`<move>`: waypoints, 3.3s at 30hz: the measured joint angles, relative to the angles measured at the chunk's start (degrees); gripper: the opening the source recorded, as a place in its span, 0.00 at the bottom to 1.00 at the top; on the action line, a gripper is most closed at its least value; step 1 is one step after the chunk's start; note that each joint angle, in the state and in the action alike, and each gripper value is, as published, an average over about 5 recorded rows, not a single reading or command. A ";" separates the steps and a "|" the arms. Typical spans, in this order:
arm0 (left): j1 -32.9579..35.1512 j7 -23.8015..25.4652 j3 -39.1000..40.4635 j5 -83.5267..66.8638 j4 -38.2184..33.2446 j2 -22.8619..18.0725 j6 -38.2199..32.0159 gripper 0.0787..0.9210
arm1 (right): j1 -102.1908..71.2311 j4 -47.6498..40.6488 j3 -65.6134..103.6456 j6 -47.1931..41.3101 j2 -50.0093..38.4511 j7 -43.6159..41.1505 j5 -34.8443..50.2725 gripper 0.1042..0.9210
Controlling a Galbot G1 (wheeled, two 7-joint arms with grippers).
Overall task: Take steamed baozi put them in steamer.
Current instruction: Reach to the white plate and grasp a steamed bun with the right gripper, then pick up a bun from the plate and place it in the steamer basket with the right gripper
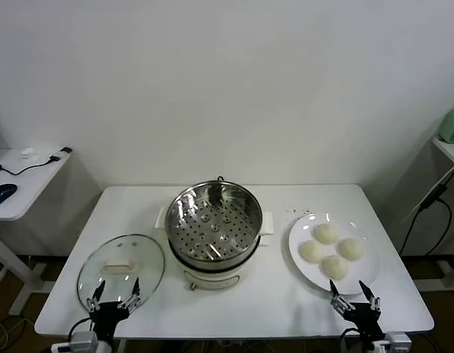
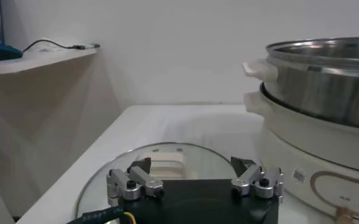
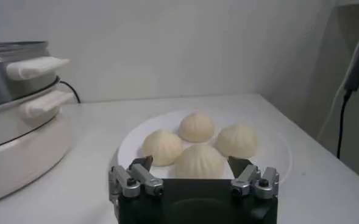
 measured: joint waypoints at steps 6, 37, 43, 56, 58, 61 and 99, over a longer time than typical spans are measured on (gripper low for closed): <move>-0.49 0.02 0.37 -0.03 -0.18 0.17 0.30 0.88 | 9.91 -2.79 -2.74 -4.87 -5.71 -0.11 -0.31 0.88; -1.52 0.64 1.27 0.42 0.80 0.54 -0.63 0.88 | 104.88 -44.88 -92.18 6.59 -30.23 -60.67 -12.39 0.88; -1.51 0.99 1.54 0.46 0.88 0.51 -0.73 0.88 | 110.26 -50.67 -102.85 6.12 -25.81 -63.19 -11.95 0.88; -0.73 1.14 1.55 1.49 0.66 -0.05 -1.21 0.88 | 107.76 -59.78 -106.98 2.36 -17.37 -61.93 -11.68 0.88; -0.61 1.14 1.64 1.71 0.66 -0.13 -1.32 0.88 | 106.76 -60.89 -106.44 1.82 -16.48 -61.49 -11.98 0.88; -0.42 1.15 1.84 2.11 0.67 -0.33 -1.52 0.88 | 105.18 -62.53 -105.24 1.26 -15.32 -60.95 -12.56 0.88; 1.93 0.56 3.01 3.97 -0.84 -0.55 -2.30 0.88 | 124.80 -52.80 -115.10 3.44 -14.07 -62.82 -3.79 0.61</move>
